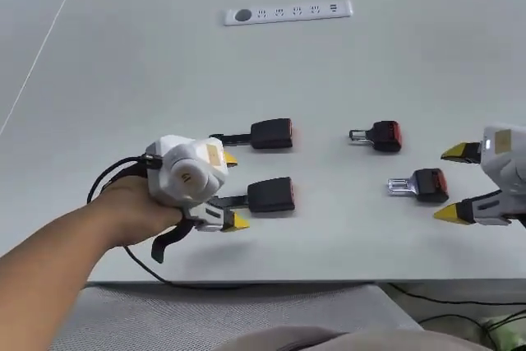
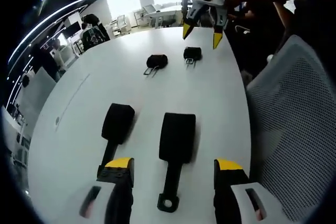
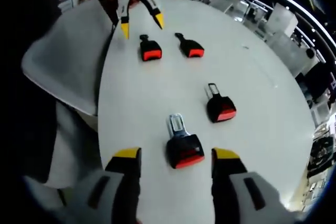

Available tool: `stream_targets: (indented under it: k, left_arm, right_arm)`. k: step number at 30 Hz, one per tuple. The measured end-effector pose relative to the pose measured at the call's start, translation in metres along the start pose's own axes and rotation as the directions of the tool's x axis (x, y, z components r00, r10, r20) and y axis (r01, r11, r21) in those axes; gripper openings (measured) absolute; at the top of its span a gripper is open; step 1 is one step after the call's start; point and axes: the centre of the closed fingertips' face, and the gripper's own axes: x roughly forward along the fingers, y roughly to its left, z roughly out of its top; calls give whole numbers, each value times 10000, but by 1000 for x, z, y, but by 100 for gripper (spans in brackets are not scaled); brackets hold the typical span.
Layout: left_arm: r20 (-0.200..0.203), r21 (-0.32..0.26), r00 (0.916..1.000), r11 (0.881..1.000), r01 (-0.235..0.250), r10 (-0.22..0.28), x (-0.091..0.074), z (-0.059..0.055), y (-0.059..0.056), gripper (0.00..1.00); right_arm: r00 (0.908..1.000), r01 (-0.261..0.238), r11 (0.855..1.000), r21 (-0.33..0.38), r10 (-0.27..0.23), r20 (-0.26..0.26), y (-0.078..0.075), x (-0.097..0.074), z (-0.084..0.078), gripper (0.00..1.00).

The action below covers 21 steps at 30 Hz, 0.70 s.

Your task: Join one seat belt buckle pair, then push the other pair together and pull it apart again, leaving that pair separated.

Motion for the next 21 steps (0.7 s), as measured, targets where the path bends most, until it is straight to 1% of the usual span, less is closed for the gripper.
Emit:
stream_targets:
  k: [4, 8, 11, 15, 17, 19, 20, 21]
  left_arm:
    - [-73, 215, 9999, 9996, 155, -154, 8, 5, 0, 60]
    - [-264, 320, 9993, 9991, 283, -274, 16, 2, 4, 58]
    - [-486, 401, 9981, 9984, 397, -377, 19, -2, 5, 53]
    - [-587, 524, 9957, 9958, 753, -722, 24, -2, 2, 46]
    - [-647, 590, 9946, 9946, 852, -814, 27, -2, 1, 45]
    - [-682, 597, 9933, 9934, 975, -934, 29, -2, 0, 44]
    - [-712, 630, 9926, 9927, 1025, -980, 30, -2, -1, 43]
    - [-731, 681, 9918, 9916, 1100, -1050, 31, -1, -2, 43]
  right_arm:
    - [9999, -100, 9999, -94, 100, -46, -7, 4, -4, 47]
    - [9994, -321, 9993, -213, 319, -111, -10, 6, -4, 43]
    - [9981, -578, 9968, -557, 566, -226, -10, 12, -4, 40]
    - [9962, -788, 9947, -655, 760, -431, -12, 19, -5, 40]
    - [9949, -907, 9937, -656, 876, -496, -12, 21, -6, 39]
    - [9922, -1133, 9911, -692, 1092, -609, -9, 24, -6, 39]
    - [9907, -1254, 9891, -766, 1207, -631, -7, 25, -7, 39]
    - [9910, -1252, 9881, -894, 1203, -589, -8, 26, -6, 39]
